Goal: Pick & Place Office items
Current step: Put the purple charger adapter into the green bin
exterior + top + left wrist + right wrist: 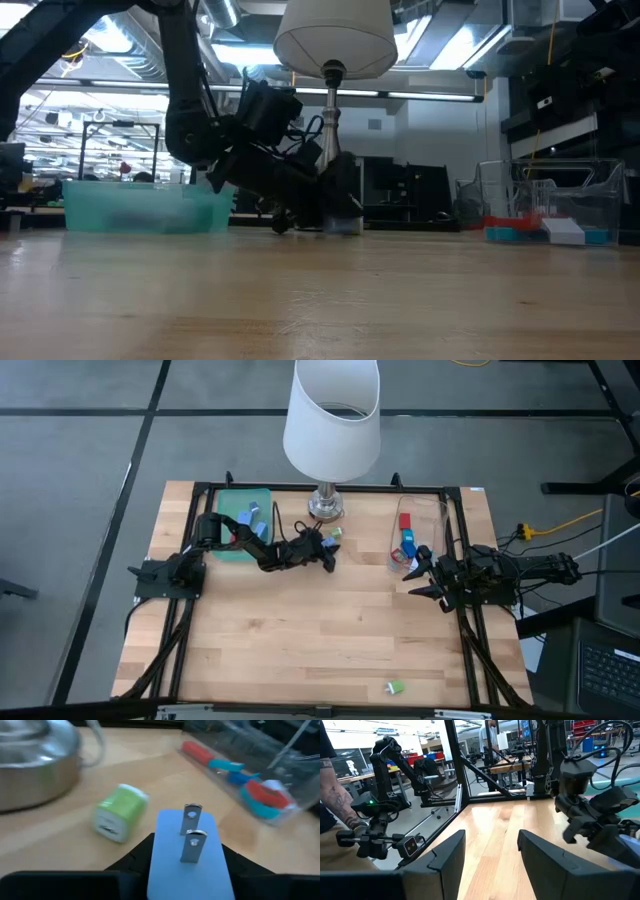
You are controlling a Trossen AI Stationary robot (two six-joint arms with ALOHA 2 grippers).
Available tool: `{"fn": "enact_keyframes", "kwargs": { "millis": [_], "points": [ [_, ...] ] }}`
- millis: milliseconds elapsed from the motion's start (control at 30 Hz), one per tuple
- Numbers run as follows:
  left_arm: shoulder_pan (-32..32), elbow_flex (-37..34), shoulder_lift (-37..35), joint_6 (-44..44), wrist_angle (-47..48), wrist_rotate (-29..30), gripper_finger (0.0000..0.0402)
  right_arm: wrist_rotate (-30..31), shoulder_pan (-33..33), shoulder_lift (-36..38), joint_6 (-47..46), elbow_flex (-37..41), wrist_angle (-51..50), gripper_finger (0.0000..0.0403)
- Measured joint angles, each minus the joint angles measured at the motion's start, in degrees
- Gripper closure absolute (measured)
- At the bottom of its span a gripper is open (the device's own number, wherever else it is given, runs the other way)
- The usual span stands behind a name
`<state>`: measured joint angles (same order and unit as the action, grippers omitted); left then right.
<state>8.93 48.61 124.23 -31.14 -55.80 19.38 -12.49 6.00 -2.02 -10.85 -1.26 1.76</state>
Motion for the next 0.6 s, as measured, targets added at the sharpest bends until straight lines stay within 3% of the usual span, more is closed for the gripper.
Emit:
{"fn": "enact_keyframes", "kwargs": {
  "millis": [400,600],
  "points": [
    [-4.1,2.8,-0.3,-9.6,-3.0,-8.9,0.0289,0.0,0.0,0.0,0.0,0.0,0.0,0.0211],
    [-6.8,1.7,-8.8,-9.9,6.2,-8.3,0.0289,0.0,0.0,0.0,0.0,0.0,0.0,0.0211]
  ]
}}
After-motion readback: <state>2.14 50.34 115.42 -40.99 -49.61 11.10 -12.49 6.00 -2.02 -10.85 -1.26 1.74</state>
